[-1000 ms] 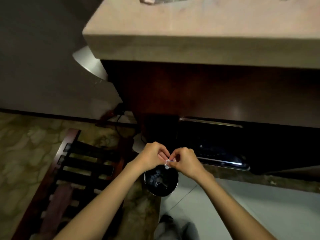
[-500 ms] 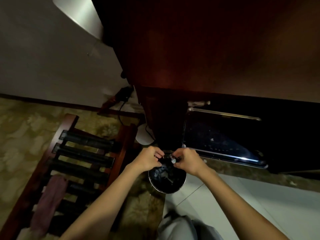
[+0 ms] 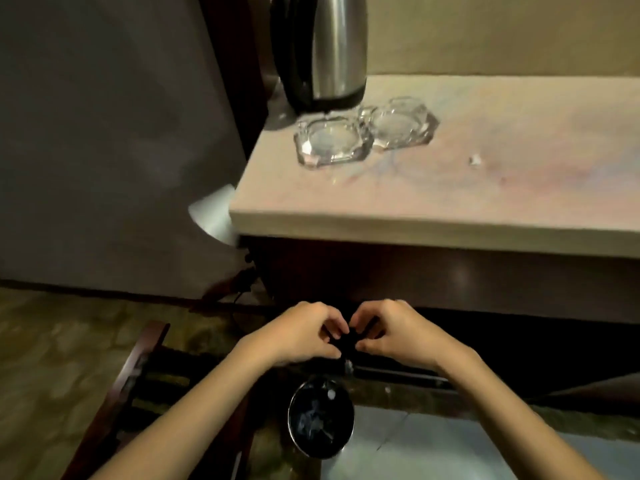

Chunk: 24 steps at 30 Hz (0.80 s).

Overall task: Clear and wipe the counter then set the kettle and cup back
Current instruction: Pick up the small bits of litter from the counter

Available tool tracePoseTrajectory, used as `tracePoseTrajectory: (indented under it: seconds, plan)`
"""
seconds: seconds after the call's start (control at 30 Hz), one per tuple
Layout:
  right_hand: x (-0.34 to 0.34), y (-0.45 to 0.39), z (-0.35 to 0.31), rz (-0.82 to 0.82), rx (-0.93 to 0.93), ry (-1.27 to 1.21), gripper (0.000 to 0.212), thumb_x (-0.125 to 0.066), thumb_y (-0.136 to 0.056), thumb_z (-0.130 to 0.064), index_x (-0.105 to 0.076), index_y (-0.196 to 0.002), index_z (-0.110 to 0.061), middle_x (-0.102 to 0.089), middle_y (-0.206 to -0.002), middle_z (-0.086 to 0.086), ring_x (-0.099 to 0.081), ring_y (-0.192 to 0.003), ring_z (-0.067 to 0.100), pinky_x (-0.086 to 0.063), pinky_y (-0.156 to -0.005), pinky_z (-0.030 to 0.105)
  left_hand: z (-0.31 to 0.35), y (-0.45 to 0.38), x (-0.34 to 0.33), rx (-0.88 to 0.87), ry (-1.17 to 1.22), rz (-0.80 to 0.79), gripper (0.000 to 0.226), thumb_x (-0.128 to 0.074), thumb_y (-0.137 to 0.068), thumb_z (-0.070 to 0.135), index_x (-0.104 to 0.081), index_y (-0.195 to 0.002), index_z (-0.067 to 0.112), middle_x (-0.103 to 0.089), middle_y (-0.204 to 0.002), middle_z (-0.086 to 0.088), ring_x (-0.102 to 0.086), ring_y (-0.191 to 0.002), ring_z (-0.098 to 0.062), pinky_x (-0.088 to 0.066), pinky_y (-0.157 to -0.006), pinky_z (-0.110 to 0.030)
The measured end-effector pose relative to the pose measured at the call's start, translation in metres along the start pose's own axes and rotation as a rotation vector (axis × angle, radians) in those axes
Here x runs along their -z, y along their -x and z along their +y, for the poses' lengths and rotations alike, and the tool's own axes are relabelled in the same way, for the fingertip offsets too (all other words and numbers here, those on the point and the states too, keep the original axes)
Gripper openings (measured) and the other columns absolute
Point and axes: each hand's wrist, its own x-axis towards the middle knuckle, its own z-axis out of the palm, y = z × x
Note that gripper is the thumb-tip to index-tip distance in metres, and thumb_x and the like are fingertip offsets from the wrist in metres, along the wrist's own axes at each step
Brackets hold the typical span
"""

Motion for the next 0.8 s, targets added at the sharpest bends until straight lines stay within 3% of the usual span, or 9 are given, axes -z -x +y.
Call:
tracePoseTrajectory:
  seconds: [0.17,0.23,0.33,0.57,0.8]
  plan:
    - [0.080,0.043,-0.047,0.105,0.045,0.106,0.025,-0.073,-0.080,-0.025,-0.066,-0.104,-0.023,-0.069,-0.091,-0.010,-0.064,-0.084,0.001,-0.050,-0.075,0.017,0.073,0.025,0.066,-0.133,-0.131,0.003,0.032,-0.077,-0.075,0.019,-0.068,-0.105,0.024,-0.069,-0.092,0.009,-0.067,-0.083,-0.004,-0.054,-0.081,-0.023]
    - [0.109,0.058,-0.056,0.170,0.044,0.122,0.024,-0.073,-0.079,-0.023,-0.067,-0.103,-0.021,-0.067,-0.086,-0.010,-0.063,-0.081,0.001,-0.048,-0.072,0.014,0.102,0.027,0.090,-0.183,-0.186,0.049,0.031,-0.077,-0.075,0.019,-0.068,-0.104,0.022,-0.069,-0.089,0.008,-0.066,-0.079,-0.004,-0.052,-0.077,-0.019]
    - [0.146,0.072,-0.057,0.226,0.020,0.139,0.023,-0.073,-0.080,-0.021,-0.067,-0.102,-0.018,-0.070,-0.088,-0.006,-0.064,-0.081,0.004,-0.052,-0.075,0.021,0.138,0.019,0.119,-0.227,-0.290,0.162,0.030,-0.077,-0.075,0.024,-0.067,-0.104,0.024,-0.070,-0.090,0.010,-0.063,-0.080,-0.001,-0.051,-0.080,-0.020]
    - [0.216,0.062,-0.026,0.281,-0.019,0.184,0.028,-0.073,-0.082,-0.027,-0.066,-0.107,-0.020,-0.069,-0.097,-0.006,-0.065,-0.087,0.006,-0.052,-0.075,0.018,0.191,-0.049,0.144,-0.223,-0.505,0.256,0.033,-0.074,-0.079,0.031,-0.065,-0.110,0.023,-0.069,-0.101,0.008,-0.059,-0.082,-0.007,-0.050,-0.079,-0.026]
    - [0.270,0.022,0.011,0.245,0.015,0.257,0.029,-0.071,-0.084,-0.032,-0.066,-0.109,-0.018,-0.068,-0.095,-0.007,-0.064,-0.090,0.010,-0.052,-0.082,0.027,0.208,-0.111,0.156,-0.153,-0.508,0.248,0.033,-0.071,-0.080,0.027,-0.065,-0.112,0.022,-0.069,-0.104,0.007,-0.063,-0.091,-0.012,-0.052,-0.084,-0.032]
